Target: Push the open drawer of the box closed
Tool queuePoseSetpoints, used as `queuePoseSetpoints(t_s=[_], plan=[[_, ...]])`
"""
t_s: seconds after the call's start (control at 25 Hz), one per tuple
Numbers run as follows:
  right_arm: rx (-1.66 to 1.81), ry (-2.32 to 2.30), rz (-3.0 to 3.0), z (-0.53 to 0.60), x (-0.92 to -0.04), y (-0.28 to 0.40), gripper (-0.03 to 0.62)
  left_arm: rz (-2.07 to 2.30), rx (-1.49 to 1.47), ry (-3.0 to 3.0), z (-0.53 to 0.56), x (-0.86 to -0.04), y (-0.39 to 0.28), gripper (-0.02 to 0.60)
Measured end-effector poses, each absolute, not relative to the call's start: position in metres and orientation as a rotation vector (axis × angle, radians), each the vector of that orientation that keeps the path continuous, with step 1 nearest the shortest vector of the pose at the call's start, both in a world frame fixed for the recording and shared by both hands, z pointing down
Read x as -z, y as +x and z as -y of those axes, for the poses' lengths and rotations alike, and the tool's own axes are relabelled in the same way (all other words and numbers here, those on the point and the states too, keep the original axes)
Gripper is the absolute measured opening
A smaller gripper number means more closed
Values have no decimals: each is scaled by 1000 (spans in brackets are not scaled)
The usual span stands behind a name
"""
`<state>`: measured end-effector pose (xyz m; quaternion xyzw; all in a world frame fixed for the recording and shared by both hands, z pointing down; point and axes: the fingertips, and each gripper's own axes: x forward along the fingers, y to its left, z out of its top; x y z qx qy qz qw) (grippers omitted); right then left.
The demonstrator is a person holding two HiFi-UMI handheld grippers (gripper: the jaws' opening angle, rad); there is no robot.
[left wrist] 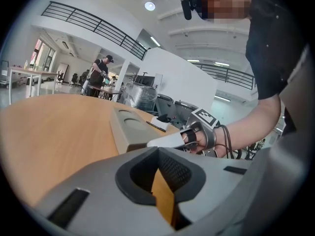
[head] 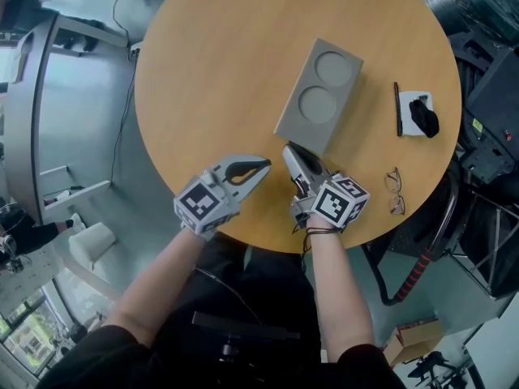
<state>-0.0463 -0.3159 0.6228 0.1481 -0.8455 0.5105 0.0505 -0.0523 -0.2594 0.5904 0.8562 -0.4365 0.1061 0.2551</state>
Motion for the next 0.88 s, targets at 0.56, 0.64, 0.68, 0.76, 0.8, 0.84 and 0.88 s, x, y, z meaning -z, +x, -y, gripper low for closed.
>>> queuePoseSetpoints(t_s=[0.56,0.64,0.68,0.76,0.8,0.84,0.88], plan=[[-708,416,2912,247,-421,-12,8,1088,-109,2497,221,-433,-40,32],[-624,427,2935,228,-391,-7,8,1065,-68,2536,208,-399,-37,32],[-596,435,2946,219,-377,-5,8,1054,-55,2548,201,-384,-35,32],[-557,451,2964,202,-351,-1,8,1035,-41,2574,187,-357,-33,32],[-542,459,2974,194,-340,0,8,1024,-38,2592,180,-345,-32,32],[-529,467,2983,185,-329,1,8,1013,-38,2613,172,-334,-30,32],[-519,474,2991,176,-318,2,8,1000,-43,2634,164,-323,-28,32]])
